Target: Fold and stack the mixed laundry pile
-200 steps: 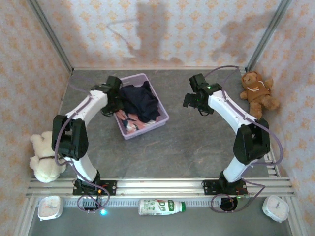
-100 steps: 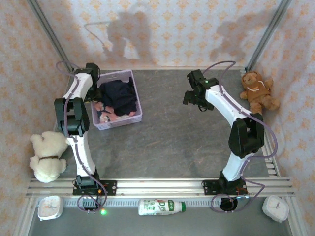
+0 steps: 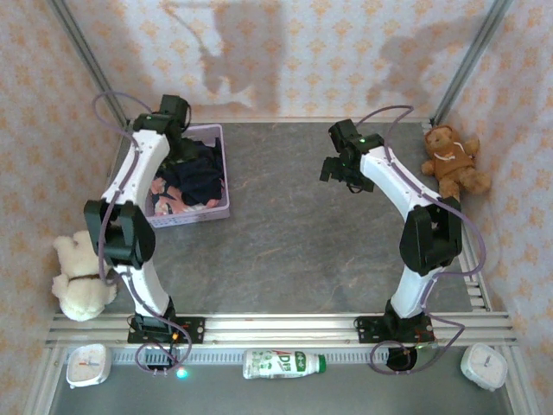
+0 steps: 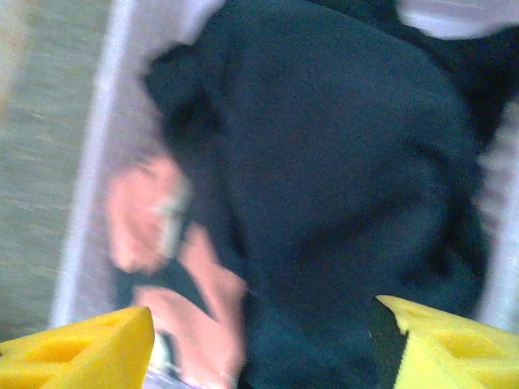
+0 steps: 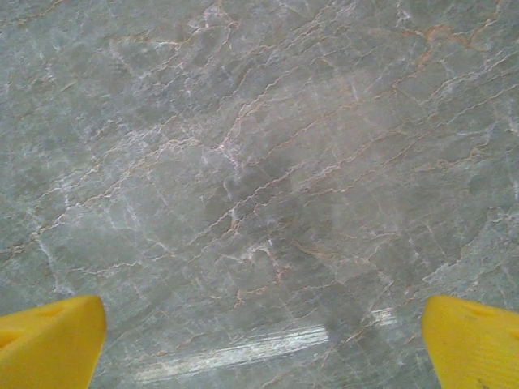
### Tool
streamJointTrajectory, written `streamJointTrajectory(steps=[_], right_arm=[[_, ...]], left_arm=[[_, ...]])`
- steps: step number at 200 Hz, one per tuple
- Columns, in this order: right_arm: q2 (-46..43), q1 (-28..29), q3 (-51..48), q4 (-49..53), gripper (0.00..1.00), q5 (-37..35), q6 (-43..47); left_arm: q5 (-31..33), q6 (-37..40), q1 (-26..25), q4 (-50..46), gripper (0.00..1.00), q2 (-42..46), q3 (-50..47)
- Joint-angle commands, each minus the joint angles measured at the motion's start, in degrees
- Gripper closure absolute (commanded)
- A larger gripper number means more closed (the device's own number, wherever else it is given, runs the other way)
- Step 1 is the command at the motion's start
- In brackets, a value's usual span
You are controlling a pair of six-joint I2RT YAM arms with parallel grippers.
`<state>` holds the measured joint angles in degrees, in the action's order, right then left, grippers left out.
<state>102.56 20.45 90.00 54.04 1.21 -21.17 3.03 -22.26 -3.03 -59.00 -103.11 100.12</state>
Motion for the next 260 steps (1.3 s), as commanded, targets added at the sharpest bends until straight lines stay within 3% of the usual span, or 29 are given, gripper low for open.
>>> streamJointTrajectory(steps=[1, 40, 53, 67, 71, 78, 79, 103, 134, 198, 231, 260], right_arm=[[-1.0, -0.2, -1.2, 0.3, 0.01, 1.2, -1.4], [-5.2, -0.1, -5.6, -1.1, 0.01, 2.1, -2.0], [-6.7, -0.2, -7.1, -1.2, 0.01, 1.5, -2.0], [-8.3, -0.2, -8.5, -1.1, 0.01, 0.9, -2.1], [-8.7, -0.2, -8.8, -1.0, 0.01, 0.7, -2.0], [-9.4, -0.2, -9.2, -0.9, 0.01, 0.6, -2.0], [-9.5, -0.2, -9.2, -0.8, 0.01, 0.6, -2.0], [-11.9, -0.2, -10.4, -0.6, 0.01, -0.2, -2.1], [-13.4, -0.6, -10.5, 0.1, 0.01, -3.8, -1.6], [-11.6, -4.0, -6.8, 2.9, 0.01, -9.6, -0.1], [-10.0, -5.0, -5.8, 3.2, 0.01, -11.5, 0.2], [-9.1, -6.5, -5.0, 4.7, 0.0, -14.1, -0.5]], left_arm=[[-4.8, -11.0, -0.7, 7.3, 0.28, 0.5, -6.8], [2.1, -12.5, -1.1, 6.7, 0.28, -2.7, -10.2], [1.9, -12.4, -1.1, 9.3, 0.33, -3.0, -11.9], [1.0, -11.7, -1.0, 10.8, 0.58, -4.0, -11.6], [0.8, -11.5, -1.0, 10.6, 0.69, -4.3, -10.8], [0.7, -11.4, -1.0, 9.7, 1.0, -4.6, -9.0], [0.6, -11.4, -1.0, 9.6, 1.0, -4.6, -8.7], [-1.8, -10.3, -1.3, 7.9, 1.0, -1.8, -2.2], [-11.1, -10.6, -2.3, 8.4, 1.0, 4.3, 6.3], [-26.3, -17.2, -11.8, 16.2, 1.0, 9.6, 22.1], [-25.7, -14.4, -21.5, 14.6, 1.0, 8.0, 30.5], [-22.8, -15.4, -28.1, 16.9, 1.0, 5.6, 26.0]])
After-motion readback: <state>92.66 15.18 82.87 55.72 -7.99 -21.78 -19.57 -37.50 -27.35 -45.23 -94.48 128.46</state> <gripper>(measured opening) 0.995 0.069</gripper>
